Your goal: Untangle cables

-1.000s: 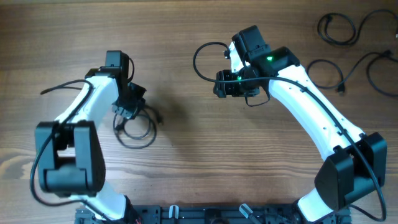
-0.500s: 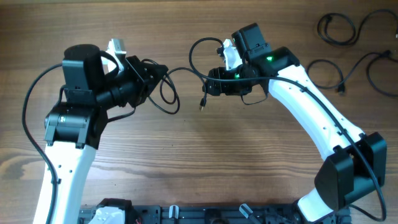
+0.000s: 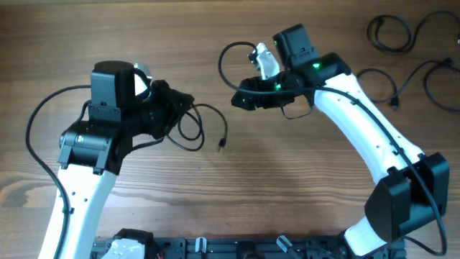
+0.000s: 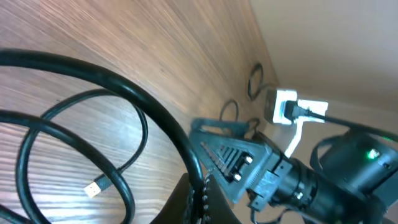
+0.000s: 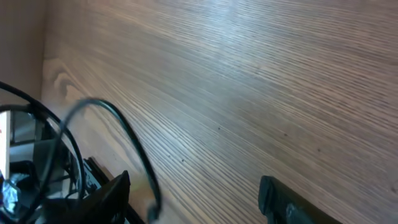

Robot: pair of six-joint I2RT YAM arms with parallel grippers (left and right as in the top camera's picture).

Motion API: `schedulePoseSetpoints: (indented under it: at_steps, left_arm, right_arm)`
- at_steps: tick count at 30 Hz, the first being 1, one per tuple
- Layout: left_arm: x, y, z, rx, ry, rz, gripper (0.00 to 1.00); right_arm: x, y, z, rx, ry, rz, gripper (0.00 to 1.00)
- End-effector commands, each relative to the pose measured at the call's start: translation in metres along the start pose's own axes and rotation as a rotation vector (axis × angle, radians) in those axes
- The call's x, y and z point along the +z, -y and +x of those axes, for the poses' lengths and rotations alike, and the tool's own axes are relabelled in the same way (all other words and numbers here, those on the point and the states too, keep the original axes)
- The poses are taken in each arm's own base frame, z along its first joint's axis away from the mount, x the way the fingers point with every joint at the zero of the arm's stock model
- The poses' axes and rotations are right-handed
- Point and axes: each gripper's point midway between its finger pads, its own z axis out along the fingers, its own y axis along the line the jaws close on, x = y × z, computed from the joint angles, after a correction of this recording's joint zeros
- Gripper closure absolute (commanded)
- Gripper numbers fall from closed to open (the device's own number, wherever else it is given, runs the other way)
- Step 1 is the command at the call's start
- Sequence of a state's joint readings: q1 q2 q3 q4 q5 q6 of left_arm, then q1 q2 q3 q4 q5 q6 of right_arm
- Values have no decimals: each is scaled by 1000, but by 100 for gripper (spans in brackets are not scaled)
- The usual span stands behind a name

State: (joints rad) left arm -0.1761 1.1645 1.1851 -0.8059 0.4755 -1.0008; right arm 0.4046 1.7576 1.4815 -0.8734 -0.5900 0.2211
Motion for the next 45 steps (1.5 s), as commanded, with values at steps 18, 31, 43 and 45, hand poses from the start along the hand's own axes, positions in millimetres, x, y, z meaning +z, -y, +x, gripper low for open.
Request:
schedulePoseSetpoints:
  at_steps: [18,31,43,45]
  left_arm:
    - [-7,39,21,-2,-135,174,96]
    - [-10,-32,-36,-67,239,-173,78]
    - [3,-83,-25,-76,154,-410,69]
    - [9,-85,-23,-25,109,-418,62]
  right_arm:
    - [21,-33,26,-123,-101,-88,66]
    - [11,42,21,173,-21,359,96]
    - [-26,-84,-15,14,32,-305,96]
    - [-47,-94,-17,-3,64,-355,96]
